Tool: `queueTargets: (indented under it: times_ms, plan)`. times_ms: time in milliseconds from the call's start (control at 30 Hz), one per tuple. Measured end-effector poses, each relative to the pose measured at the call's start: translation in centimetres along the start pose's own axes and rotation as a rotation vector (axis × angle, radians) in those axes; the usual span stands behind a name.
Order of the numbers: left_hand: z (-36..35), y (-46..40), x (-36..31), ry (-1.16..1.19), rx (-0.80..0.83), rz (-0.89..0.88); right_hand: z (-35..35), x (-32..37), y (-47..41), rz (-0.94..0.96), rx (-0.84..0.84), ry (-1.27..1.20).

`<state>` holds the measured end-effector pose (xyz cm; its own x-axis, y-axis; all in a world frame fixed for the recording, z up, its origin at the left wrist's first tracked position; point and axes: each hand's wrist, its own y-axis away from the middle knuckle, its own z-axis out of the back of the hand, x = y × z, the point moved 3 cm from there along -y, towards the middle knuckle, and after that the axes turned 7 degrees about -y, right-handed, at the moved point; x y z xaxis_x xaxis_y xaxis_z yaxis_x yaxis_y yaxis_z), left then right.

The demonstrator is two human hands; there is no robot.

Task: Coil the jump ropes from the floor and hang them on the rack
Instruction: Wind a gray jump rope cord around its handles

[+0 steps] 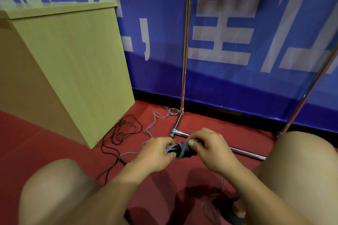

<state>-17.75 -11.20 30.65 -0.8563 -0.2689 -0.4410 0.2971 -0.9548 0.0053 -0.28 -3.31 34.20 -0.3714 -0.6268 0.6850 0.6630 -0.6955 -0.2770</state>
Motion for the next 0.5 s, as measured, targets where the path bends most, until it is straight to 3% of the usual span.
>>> queueTargets:
  times_ms: [133, 233, 367, 500]
  plan:
    - [0.5, 0.9, -1.5, 0.139, 0.161, -0.120, 0.7, 0.1, -0.2, -0.090, -0.098, -0.071]
    - [1.1, 1.6, -2.5, 0.268, 0.294, -0.167, 0.6, -0.5, -0.4, -0.240, -0.075, -0.216]
    - [2.6, 2.1, -3.1, 0.528, 0.402, -0.189, 0.3, -1.0, -0.4, -0.474, 0.052, -0.722]
    - [3.6, 2.6, -3.2, 0.840, 0.462, -0.184, 0.4, 0.0, -0.4, -0.528, 0.145, -1.007]
